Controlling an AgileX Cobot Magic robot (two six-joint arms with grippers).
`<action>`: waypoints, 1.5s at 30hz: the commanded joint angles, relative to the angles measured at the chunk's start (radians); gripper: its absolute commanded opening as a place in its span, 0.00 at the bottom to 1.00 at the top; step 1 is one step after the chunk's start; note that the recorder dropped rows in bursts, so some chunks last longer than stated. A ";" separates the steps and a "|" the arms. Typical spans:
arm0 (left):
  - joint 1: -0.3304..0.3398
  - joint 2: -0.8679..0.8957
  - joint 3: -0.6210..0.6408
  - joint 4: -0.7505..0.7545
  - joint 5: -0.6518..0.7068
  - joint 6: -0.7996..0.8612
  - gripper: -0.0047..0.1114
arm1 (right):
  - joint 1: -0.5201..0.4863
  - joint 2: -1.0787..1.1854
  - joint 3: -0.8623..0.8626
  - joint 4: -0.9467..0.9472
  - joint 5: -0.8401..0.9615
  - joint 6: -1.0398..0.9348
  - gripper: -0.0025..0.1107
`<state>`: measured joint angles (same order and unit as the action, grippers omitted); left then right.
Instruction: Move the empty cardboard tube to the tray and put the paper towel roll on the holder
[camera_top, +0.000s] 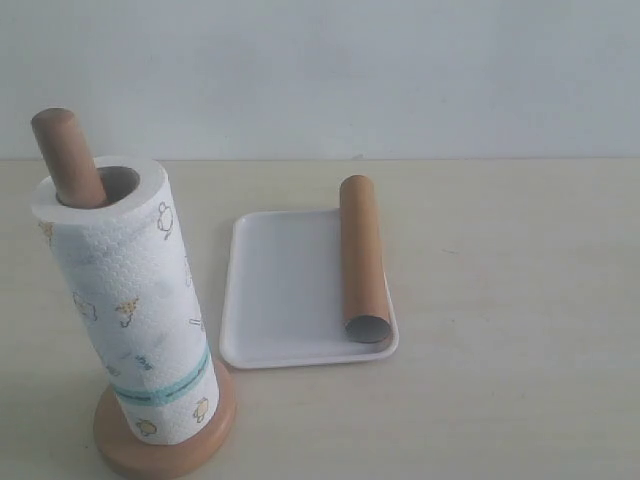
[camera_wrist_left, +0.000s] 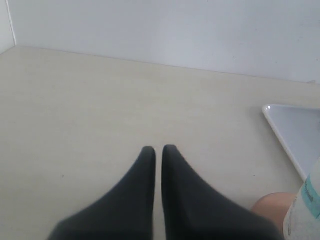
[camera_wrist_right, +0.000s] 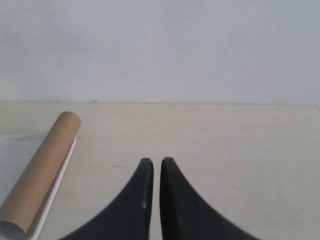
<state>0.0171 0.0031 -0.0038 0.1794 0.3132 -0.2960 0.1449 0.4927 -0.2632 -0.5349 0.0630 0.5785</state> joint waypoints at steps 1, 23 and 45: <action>0.002 -0.003 0.004 -0.003 0.001 0.002 0.08 | -0.036 -0.195 0.117 0.071 -0.051 0.091 0.07; 0.002 -0.003 0.004 -0.003 0.001 0.002 0.08 | -0.036 -0.493 0.263 0.212 0.293 0.214 0.07; 0.002 -0.003 0.004 -0.003 0.001 0.002 0.08 | -0.038 -0.493 0.263 0.658 0.295 -0.699 0.07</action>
<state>0.0171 0.0031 -0.0038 0.1794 0.3132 -0.2960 0.1119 0.0047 0.0009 0.1389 0.3445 -0.0773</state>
